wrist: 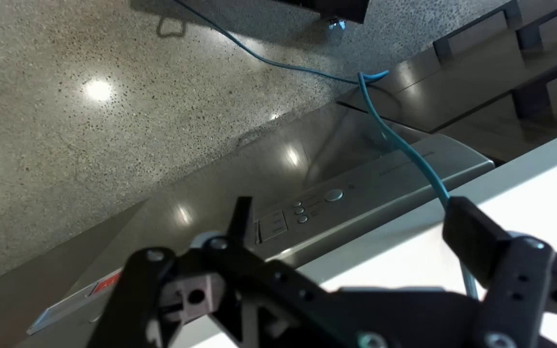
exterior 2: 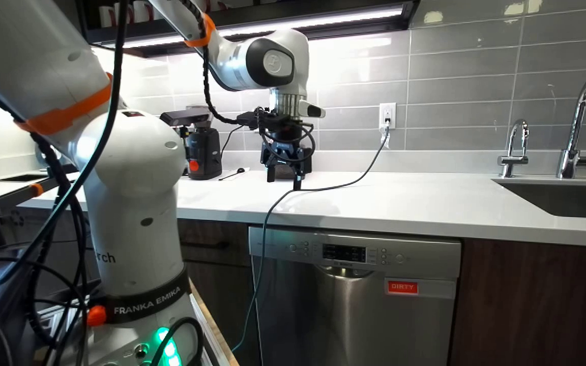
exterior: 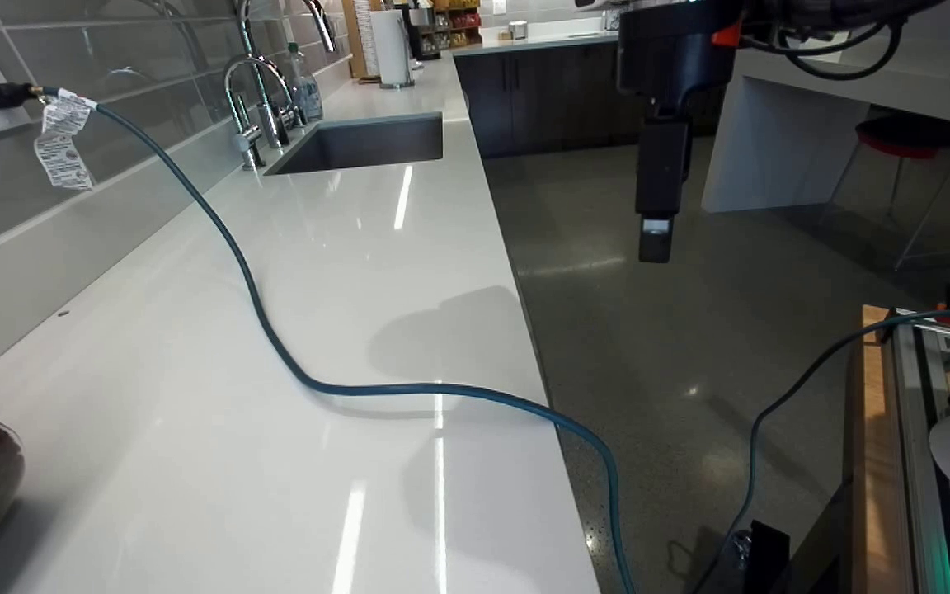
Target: Press a button on the dishwasher.
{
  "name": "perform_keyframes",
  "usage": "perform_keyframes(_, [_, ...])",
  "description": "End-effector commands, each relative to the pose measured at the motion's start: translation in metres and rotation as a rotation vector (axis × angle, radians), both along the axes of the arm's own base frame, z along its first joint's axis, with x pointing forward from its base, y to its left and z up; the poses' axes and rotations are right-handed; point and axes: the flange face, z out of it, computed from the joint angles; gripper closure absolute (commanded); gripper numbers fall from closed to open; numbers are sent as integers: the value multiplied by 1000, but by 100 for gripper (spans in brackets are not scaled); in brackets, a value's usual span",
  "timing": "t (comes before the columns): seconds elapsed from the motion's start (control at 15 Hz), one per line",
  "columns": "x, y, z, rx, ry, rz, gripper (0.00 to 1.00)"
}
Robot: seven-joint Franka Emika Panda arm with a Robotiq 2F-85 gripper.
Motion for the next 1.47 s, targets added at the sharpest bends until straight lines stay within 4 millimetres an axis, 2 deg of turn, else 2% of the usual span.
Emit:
perform_keyframes(0.0, [7,-13,-27,-39,59,-37,0])
perform_keyframes(0.27, [20,-23,-44,-73,27,20,0])
perform_keyframes(0.67, [42,-17,-73,-49,-82,200,0])
perform_keyframes(1.07, [49,-21,-99,-3,-92,327,0])
perform_keyframes(1.4, [53,-19,-130,14,-117,420,0])
